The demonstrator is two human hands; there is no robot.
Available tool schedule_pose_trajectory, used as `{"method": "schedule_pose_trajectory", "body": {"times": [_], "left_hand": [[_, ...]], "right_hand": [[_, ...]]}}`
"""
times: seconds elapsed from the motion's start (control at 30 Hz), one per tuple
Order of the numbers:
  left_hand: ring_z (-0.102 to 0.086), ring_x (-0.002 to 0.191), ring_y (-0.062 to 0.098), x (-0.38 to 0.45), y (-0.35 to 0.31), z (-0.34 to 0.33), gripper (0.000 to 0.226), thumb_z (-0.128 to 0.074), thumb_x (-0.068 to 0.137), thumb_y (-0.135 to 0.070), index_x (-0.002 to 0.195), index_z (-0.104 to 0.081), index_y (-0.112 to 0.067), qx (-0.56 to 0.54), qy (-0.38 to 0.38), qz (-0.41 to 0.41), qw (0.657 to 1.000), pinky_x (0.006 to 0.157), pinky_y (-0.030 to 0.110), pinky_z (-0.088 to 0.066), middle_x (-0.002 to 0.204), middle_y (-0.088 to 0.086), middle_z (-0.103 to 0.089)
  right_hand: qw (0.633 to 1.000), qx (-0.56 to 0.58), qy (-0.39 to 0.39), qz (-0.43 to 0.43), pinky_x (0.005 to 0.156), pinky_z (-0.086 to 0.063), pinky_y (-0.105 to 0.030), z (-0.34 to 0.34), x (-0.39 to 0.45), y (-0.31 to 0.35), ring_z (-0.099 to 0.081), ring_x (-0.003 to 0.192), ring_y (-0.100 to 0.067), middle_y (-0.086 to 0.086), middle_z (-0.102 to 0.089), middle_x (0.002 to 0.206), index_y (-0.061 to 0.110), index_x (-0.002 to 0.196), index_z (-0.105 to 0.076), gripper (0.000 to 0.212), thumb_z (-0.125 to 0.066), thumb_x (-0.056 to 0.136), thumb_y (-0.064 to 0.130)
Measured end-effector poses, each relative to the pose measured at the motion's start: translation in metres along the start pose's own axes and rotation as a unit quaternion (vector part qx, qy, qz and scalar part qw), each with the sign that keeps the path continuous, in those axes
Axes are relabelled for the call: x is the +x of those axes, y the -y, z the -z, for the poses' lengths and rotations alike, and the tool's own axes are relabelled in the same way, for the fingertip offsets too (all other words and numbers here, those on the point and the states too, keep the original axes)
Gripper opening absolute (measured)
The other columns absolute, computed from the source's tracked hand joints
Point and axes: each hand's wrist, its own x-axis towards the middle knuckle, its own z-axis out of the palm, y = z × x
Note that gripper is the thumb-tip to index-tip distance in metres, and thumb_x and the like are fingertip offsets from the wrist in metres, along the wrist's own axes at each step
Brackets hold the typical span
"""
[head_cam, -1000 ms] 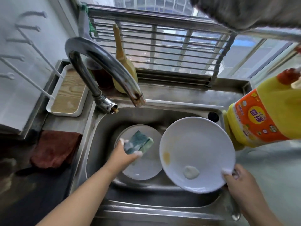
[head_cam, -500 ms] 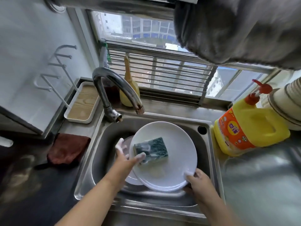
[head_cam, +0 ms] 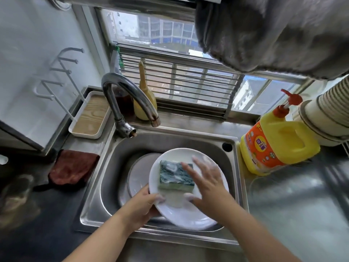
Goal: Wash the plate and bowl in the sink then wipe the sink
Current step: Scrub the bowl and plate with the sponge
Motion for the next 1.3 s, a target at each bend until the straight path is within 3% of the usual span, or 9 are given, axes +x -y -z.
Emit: {"method": "schedule_pose_trajectory", "body": {"times": [0.07,0.2,0.3,0.43,0.67,0.9,1.1,1.23,1.3], "left_hand": [[-0.068,0.094,0.031,-0.001,-0.001,-0.002,0.055,-0.056,0.067,0.001,0.120,-0.055,-0.014,0.023,0.031,-0.005,0.999,0.074,0.042,-0.057,0.108,0.017,-0.070],[-0.066,0.100,0.034,-0.002,-0.003,0.003,0.067,-0.054,0.065,0.001,0.128,-0.047,-0.023,0.019,0.032,-0.023,0.999,0.080,0.051,-0.055,0.114,0.017,-0.067],[-0.066,0.098,0.036,-0.007,-0.003,0.007,0.073,-0.054,0.063,0.002,0.127,-0.047,-0.031,0.007,0.031,-0.026,0.999,0.075,0.048,-0.055,0.115,0.014,-0.067],[-0.065,0.101,0.036,-0.007,-0.003,-0.011,0.078,-0.051,0.062,0.004,0.129,-0.044,-0.034,0.036,0.062,-0.019,0.997,0.077,0.049,-0.056,0.114,0.014,-0.067],[-0.070,0.087,0.027,-0.008,-0.017,-0.010,0.073,-0.049,0.070,0.012,0.128,-0.045,-0.032,0.041,0.048,-0.025,0.998,0.066,0.040,-0.057,0.103,0.011,-0.072],[-0.065,0.102,0.036,-0.010,-0.018,-0.015,0.081,-0.051,0.059,0.002,0.129,-0.042,-0.037,0.070,0.048,-0.020,0.996,0.078,0.051,-0.056,0.114,0.013,-0.067],[-0.068,0.094,0.029,-0.008,-0.013,-0.024,0.078,-0.050,0.059,0.002,0.126,-0.046,-0.039,0.051,0.047,-0.014,0.997,0.071,0.043,-0.056,0.106,0.010,-0.071],[-0.066,0.096,0.031,-0.008,-0.017,-0.019,0.082,-0.050,0.059,0.003,0.128,-0.043,-0.041,0.071,0.052,-0.013,0.996,0.073,0.045,-0.056,0.111,0.013,-0.066],[-0.067,0.094,0.030,-0.007,-0.015,-0.022,0.083,-0.049,0.058,0.003,0.130,-0.042,-0.038,0.080,0.058,-0.010,0.995,0.072,0.044,-0.056,0.109,0.012,-0.068]], "right_hand": [[0.998,-0.035,0.024,0.037,0.115,0.006,-0.038,-0.004,0.017,0.008,-0.008,0.139,-0.021,0.000,-0.015,0.151,0.058,0.140,0.005,0.065,-0.035,0.090,0.053],[0.997,0.038,0.026,0.057,0.099,-0.026,-0.027,-0.014,0.016,0.008,-0.031,0.114,-0.020,-0.003,-0.035,0.123,0.044,0.144,-0.021,0.062,-0.050,0.089,0.044],[0.998,0.041,-0.049,-0.029,0.095,-0.034,-0.031,-0.010,0.006,-0.025,-0.041,0.109,-0.027,-0.008,-0.044,0.118,0.046,0.138,-0.026,0.062,-0.047,0.080,0.045],[0.984,0.060,-0.078,-0.152,0.106,-0.023,-0.031,-0.009,0.043,-0.017,-0.032,0.122,-0.030,-0.010,-0.029,0.139,0.038,0.148,-0.019,0.067,-0.045,0.086,0.045],[0.988,0.136,-0.054,0.044,0.110,-0.013,-0.028,-0.024,0.025,0.029,-0.017,0.128,-0.017,0.011,-0.007,0.138,0.049,0.144,-0.017,0.062,-0.025,0.082,0.057],[0.944,0.123,-0.128,-0.277,0.109,-0.020,-0.036,-0.008,0.062,-0.015,-0.024,0.127,-0.031,-0.009,-0.015,0.143,0.032,0.145,-0.024,0.056,-0.044,0.093,0.039],[0.984,0.125,-0.125,0.008,0.112,-0.013,-0.032,-0.026,0.068,0.032,-0.018,0.132,-0.022,-0.010,-0.022,0.143,0.036,0.137,-0.023,0.052,-0.028,0.086,0.048],[0.945,0.120,-0.143,-0.267,0.108,-0.019,-0.034,-0.015,0.081,-0.014,-0.025,0.128,-0.029,-0.009,-0.019,0.144,0.028,0.140,-0.031,0.052,-0.033,0.091,0.046],[0.930,0.153,-0.142,-0.301,0.107,-0.022,-0.033,-0.015,0.067,0.001,-0.027,0.127,-0.030,-0.009,-0.019,0.143,0.024,0.139,-0.030,0.051,-0.041,0.092,0.037]]}}
